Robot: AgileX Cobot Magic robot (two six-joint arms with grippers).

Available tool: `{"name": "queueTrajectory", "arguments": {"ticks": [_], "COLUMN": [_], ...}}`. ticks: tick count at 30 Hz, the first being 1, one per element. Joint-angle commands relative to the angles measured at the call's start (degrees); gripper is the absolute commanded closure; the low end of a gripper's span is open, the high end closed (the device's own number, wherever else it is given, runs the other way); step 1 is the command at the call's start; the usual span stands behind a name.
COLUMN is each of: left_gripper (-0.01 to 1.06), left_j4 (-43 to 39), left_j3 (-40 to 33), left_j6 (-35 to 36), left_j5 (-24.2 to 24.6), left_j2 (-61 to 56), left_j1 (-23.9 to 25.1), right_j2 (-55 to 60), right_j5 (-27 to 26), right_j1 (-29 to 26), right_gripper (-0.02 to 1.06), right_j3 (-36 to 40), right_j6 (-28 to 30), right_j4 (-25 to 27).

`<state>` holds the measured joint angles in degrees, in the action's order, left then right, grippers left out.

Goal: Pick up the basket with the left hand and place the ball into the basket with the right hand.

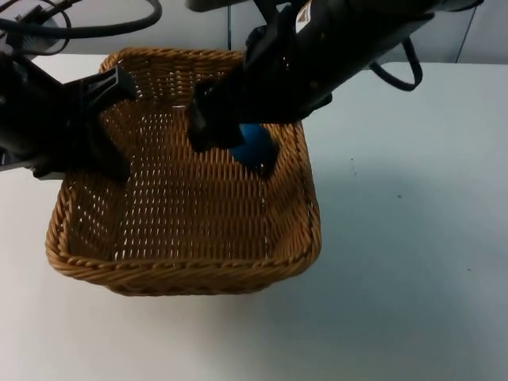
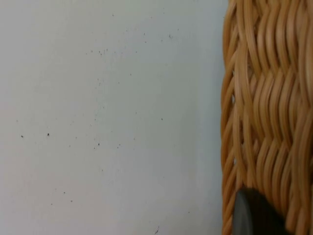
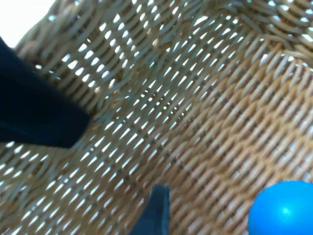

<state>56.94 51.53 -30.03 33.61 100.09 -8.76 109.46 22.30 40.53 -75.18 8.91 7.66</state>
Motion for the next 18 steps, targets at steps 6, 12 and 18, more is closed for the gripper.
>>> {"name": "queueTrajectory", "arguments": {"ticks": [6,12,18], "left_gripper": [1.05,1.05,1.05], "left_j4": [1.4,1.4,1.4], "left_j3": [0.2,0.2,0.2], "left_j6": [0.6,0.6,0.6], "left_j5": [0.7,0.7,0.3], "left_j2": [-1.0,-1.0,-1.0], "left_j1": [0.0,0.0,0.0], "right_j2": [-5.4,-8.9,-11.3], "right_j5": [4.4,7.8,10.7], "right_j1": [-0.2,-0.5,-0.7], "right_gripper": [0.23,0.23,0.23], "right_j3": [-0.4,-0.4,-0.4], "right_j6": [0.1,0.1,0.2], "right_j4": [-2.6,-4.4,-6.5]}}
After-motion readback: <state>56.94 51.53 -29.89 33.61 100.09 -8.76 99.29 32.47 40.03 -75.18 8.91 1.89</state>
